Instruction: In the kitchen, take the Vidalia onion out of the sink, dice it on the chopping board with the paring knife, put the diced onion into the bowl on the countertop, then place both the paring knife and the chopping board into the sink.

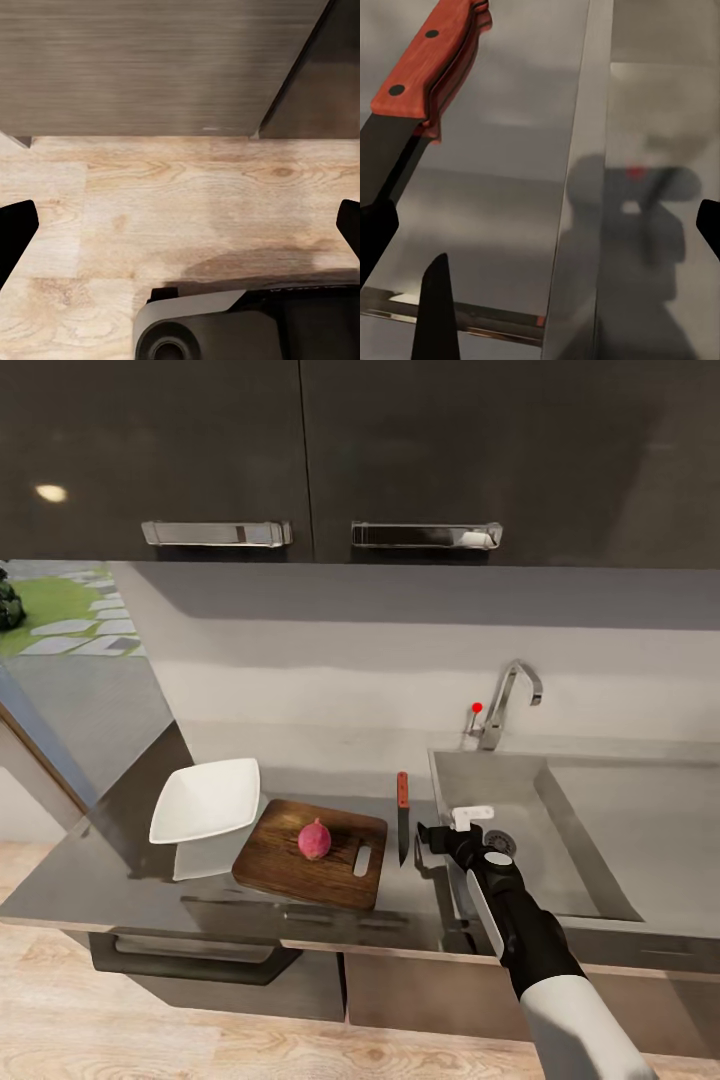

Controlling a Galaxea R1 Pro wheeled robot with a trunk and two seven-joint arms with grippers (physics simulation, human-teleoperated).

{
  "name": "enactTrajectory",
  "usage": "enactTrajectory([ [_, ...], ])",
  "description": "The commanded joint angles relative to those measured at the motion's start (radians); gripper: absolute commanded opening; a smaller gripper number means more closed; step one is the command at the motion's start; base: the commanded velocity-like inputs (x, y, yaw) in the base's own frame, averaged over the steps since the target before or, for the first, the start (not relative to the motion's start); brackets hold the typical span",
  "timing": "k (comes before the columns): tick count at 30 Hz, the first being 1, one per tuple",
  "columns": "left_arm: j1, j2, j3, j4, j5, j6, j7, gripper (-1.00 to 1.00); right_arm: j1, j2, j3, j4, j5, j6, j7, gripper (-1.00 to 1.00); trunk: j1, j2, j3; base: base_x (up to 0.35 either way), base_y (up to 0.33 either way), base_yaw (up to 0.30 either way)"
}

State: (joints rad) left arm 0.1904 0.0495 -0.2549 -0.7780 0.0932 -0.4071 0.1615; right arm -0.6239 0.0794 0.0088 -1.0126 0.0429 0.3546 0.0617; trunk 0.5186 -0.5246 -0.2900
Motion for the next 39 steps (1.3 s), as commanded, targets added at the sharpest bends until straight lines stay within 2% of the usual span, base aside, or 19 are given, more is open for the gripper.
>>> enactTrajectory([
  [1,0.0,0.002,-0.007,-0.001,0.01,-0.002,0.007,1.0,0.0,0.0,-0.001,-0.002,0.005,0.006,0.004,1.0,0.0,-0.001,-0.001,0.0,0.0,0.0],
  [15,0.0,0.002,-0.007,-0.001,0.009,-0.002,0.007,1.0,0.0,0.0,-0.001,-0.002,0.005,0.006,0.004,1.0,0.0,-0.001,-0.005,0.0,0.0,0.0],
  [39,0.0,0.001,-0.007,0.011,0.009,-0.002,0.007,1.0,0.0,0.0,-0.001,-0.001,0.005,0.006,0.004,1.0,0.0,-0.001,-0.029,0.0,0.0,0.0],
])
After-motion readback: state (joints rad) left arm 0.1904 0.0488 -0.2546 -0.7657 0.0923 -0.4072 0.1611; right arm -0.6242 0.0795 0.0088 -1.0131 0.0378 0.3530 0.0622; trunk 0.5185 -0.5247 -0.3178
